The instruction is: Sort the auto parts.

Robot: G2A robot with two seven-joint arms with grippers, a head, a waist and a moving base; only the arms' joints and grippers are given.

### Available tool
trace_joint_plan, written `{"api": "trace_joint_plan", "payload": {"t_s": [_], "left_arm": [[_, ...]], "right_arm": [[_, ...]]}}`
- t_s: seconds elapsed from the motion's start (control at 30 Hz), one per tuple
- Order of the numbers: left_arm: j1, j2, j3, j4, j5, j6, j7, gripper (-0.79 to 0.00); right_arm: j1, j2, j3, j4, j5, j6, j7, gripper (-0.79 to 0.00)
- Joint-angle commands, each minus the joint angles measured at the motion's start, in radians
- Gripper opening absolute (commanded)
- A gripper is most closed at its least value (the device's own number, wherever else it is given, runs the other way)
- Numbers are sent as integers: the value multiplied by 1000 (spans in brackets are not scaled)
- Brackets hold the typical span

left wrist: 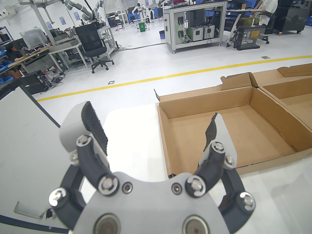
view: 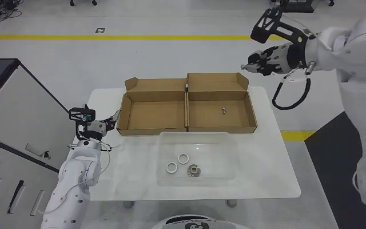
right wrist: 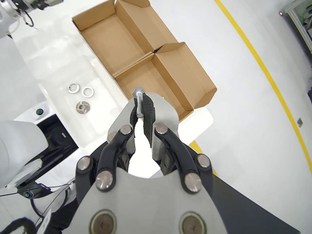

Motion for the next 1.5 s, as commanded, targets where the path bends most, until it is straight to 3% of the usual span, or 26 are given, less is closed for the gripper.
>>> {"api": "trace_joint_plan", "payload": {"t_s": [0.0,0.3,0.63,1.1,1.47], "left_arm": [[0,0,0,0,0,0,0,0],[0,0,0,0,0,0,0,0],[0,0,0,0,0,0,0,0],[0,0,0,0,0,0,0,0],[0,0,0,0,0,0,0,0]], "right_arm": [[36,-9,-68,40,-33,-20,-20,-785],[133,-82,-336,203,-131,-55,-119,-785],[158,-157,-514,340,-178,-34,-194,-785],[129,-214,-604,482,-182,-21,-226,-785],[130,-215,-604,484,-182,-22,-227,-785]]}}
